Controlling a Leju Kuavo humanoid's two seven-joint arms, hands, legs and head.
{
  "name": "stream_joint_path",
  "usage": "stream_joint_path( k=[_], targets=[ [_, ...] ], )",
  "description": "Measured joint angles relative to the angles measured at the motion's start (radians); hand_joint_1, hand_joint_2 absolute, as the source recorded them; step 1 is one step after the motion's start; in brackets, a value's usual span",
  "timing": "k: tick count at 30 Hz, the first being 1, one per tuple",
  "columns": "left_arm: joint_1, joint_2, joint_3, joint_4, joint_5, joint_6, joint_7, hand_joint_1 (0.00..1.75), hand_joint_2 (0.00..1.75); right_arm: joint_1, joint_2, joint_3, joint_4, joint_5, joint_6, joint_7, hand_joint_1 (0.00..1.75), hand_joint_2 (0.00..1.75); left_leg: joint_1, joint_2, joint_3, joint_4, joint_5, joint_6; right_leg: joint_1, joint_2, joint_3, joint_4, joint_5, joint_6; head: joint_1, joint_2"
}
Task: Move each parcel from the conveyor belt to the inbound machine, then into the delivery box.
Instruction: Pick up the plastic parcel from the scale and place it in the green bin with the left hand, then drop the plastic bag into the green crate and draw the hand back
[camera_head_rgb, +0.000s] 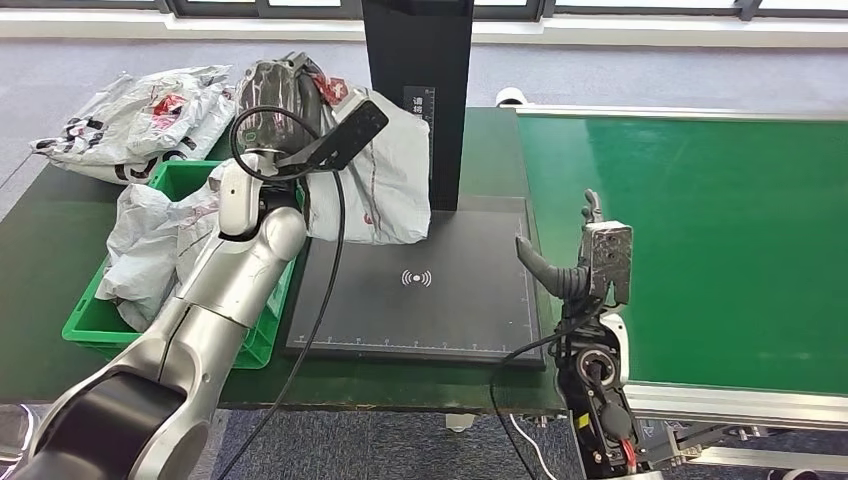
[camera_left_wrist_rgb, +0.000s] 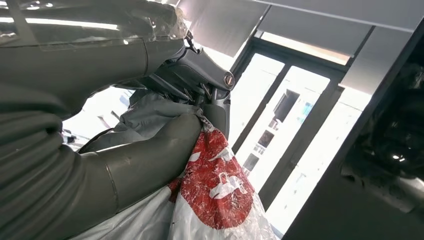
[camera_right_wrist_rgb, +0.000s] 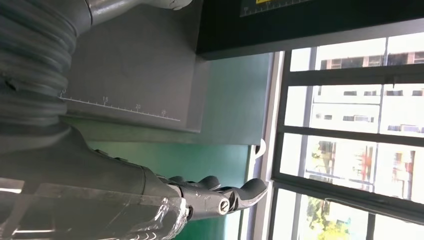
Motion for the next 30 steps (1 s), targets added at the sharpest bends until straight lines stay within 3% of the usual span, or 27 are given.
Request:
stream_joint_path(
  k=[2, 4, 7, 10, 16, 20, 27, 30],
  targets=[
    [-0.004, 0.002, 0.008, 0.008, -0.016, 0.02, 0.021, 1.75, 1.75, 0.002, 0.001, -0.005, -0.005, 0.006, 0.001, 0.002, 0.0, 1.75, 0.0, 0.0, -0.001, 0.0, 0.0, 0.0, 0.0, 0.0, 0.0, 0.0, 0.0, 0.0, 0.0, 0.0],
    [-0.006, 0.02, 0.027, 0.032, -0.082, 0.069, 0.1, 1.75, 1.75, -0.006, 0.004, -0.01, -0.005, 0.024, 0.007, 0.009, 0.0, 1.75, 0.0, 0.001, -0.001, -0.001, 0.0, 0.0, 0.0, 0.001, 0.0, 0.001, 0.0, 0.0, 0.0, 0.0],
    [-0.007, 0.072, 0.079, 0.112, -0.227, 0.137, 0.243, 1.75, 1.75, -0.044, 0.018, -0.024, 0.006, 0.063, 0.02, 0.029, 0.0, 1.75, 0.0, 0.007, 0.002, -0.001, 0.001, -0.001, 0.0, 0.009, -0.001, 0.001, 0.002, -0.003, 0.0, 0.0],
    [0.0, 0.12, 0.144, 0.186, -0.332, 0.132, 0.327, 1.75, 1.75, -0.069, 0.029, -0.045, 0.011, 0.091, 0.028, 0.045, 0.0, 1.75, 0.001, 0.01, 0.001, -0.001, 0.002, -0.003, 0.002, 0.011, -0.003, 0.001, 0.003, -0.005, 0.0, 0.0],
    [0.007, 0.165, 0.211, 0.263, -0.394, 0.101, 0.357, 1.75, 1.75, -0.079, 0.044, -0.078, 0.011, 0.106, 0.038, 0.05, 0.0, 1.75, 0.002, 0.001, -0.003, -0.001, 0.004, -0.006, 0.004, 0.004, -0.004, 0.001, 0.003, -0.005, 0.0, 0.0],
    [0.011, 0.177, 0.239, 0.309, -0.473, -0.019, 0.392, 1.75, 1.75, -0.08, 0.049, -0.093, 0.011, 0.117, 0.041, 0.051, 0.0, 1.75, 0.001, 0.002, -0.003, -0.001, 0.004, -0.005, 0.002, 0.004, -0.005, 0.001, 0.003, -0.005, 0.0, 0.0],
    [0.042, 0.177, 0.283, 0.376, -0.493, -0.171, 0.352, 1.75, 1.75, -0.053, 0.047, -0.128, -0.03, 0.114, 0.039, 0.066, 0.0, 1.75, 0.001, 0.002, -0.003, -0.001, 0.004, -0.005, 0.002, 0.005, -0.005, 0.001, 0.003, -0.005, 0.0, 0.0],
    [0.048, 0.176, 0.284, 0.387, -0.494, -0.185, 0.387, 0.45, 1.75, -0.035, 0.047, -0.136, -0.057, 0.11, 0.04, 0.075, 0.0, 1.75, 0.001, 0.002, -0.003, -0.001, 0.004, -0.005, 0.002, 0.005, -0.005, 0.001, 0.003, -0.005, 0.0, 0.0]
  ],
)
